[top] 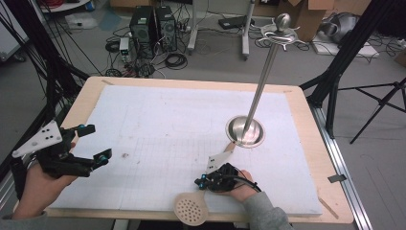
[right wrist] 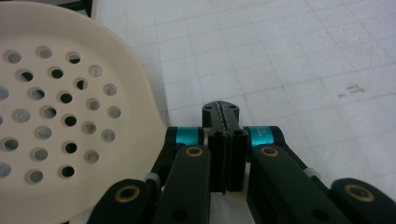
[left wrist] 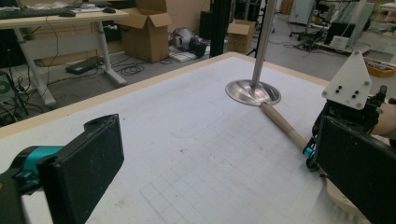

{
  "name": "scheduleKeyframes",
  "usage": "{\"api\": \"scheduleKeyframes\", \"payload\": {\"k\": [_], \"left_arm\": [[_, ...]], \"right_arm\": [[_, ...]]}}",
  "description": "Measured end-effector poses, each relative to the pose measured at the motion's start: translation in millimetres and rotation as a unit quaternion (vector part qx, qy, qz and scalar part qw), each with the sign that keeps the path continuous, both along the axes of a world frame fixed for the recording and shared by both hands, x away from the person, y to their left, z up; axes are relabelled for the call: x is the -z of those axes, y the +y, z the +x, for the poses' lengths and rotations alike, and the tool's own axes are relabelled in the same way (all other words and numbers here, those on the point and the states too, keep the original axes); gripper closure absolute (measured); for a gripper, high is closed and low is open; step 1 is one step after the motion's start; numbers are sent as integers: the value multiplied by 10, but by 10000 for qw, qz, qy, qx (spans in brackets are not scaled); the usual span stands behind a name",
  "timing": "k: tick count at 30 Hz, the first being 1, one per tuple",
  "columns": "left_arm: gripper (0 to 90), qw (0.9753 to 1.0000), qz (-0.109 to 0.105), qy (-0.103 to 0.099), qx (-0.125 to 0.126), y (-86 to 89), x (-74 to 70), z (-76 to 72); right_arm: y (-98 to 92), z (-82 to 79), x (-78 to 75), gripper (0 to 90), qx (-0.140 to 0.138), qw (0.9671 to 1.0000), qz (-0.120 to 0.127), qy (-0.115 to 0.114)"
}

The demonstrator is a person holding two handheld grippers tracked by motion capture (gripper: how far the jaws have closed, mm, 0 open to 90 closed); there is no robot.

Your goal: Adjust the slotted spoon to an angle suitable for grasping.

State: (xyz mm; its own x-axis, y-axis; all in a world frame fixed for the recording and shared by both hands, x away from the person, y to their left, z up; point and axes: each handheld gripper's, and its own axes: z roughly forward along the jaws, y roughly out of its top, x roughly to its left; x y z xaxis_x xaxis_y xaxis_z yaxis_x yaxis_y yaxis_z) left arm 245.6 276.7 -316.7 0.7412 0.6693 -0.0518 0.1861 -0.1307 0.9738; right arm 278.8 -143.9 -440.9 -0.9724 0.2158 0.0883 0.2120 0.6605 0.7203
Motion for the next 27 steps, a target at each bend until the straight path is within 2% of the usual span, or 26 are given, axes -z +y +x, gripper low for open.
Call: {"api": "scheduleKeyframes", "payload": {"k": [2,4,7,11,15,20,23,27], "left_arm": [[20,10000,-7,1,46,-30,-3,27],[20,10000,9,-12,92,-59,-8,44],[20,9999,53,-42,111,-102,-11,55],[20,9999,43,-28,158,-122,-12,62],[20,9999,5,-23,117,-92,-19,63],[20,10000,-71,-40,52,-31,-31,56],[20,10000,-69,-34,40,-27,-27,46],[20,10000,-13,-13,6,-12,-10,20]], "right_arm": [[-47,-14,-38,900,44,9999,146,-71],[-155,2,-121,900,316,9987,357,-184],[-416,68,-198,900,769,9950,573,-261],[-652,122,-173,900,1040,9929,474,-322],[-777,189,-119,900,1357,9897,342,-312],[-832,250,-70,900,1639,9858,206,-298],[-838,290,-15,900,1851,9823,61,-276],[-810,344,23,900,1895,9814,15,-298]]}}
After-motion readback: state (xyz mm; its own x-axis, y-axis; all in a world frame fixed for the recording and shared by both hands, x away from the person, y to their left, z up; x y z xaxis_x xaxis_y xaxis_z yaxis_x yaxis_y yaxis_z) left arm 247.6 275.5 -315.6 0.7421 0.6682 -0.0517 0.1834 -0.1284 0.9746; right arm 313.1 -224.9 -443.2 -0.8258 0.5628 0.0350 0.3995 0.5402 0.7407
